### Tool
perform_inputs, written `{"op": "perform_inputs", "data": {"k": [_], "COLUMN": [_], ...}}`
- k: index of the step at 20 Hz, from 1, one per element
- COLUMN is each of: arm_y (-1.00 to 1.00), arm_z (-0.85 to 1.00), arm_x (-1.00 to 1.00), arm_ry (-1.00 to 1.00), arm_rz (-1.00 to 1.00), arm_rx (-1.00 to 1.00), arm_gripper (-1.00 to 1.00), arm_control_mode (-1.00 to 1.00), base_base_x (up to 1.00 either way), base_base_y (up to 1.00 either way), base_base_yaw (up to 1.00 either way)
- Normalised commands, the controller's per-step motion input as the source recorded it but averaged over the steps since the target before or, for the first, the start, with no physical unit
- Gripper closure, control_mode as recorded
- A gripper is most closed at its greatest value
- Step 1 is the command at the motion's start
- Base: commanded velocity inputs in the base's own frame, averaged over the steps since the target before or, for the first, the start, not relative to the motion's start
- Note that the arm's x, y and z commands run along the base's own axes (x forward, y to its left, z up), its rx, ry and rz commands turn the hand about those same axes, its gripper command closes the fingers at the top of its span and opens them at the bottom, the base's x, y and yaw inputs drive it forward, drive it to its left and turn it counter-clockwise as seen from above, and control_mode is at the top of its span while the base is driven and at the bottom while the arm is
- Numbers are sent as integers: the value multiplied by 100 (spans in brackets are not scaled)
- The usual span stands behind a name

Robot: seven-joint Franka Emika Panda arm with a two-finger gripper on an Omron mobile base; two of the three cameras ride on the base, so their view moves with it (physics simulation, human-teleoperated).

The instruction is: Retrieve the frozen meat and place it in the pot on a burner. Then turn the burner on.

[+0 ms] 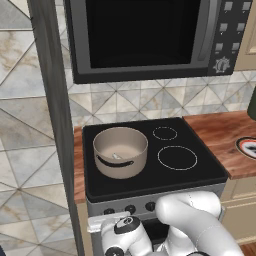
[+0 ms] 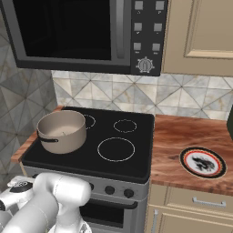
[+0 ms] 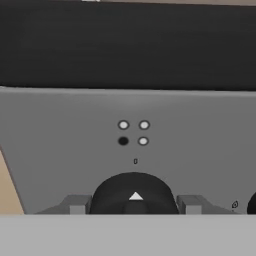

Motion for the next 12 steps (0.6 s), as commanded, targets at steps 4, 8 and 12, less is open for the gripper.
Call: {"op": "perform_inputs", "data": {"k": [4,8,12], "arm_y": [0,0,0], "arm_z": [0,0,0], "arm_x": [0,0,0], "arm_ry": [0,0,0], "arm_rz": [12,14,13], "arm_rx": [-11,-21,-21], "arm_gripper": [100,100,100], "arm_control_mode": [-100,-100,-100], "base_base_x": [0,0,0], "base_base_y": [0,0,0], "base_base_yaw": [0,0,0]}}
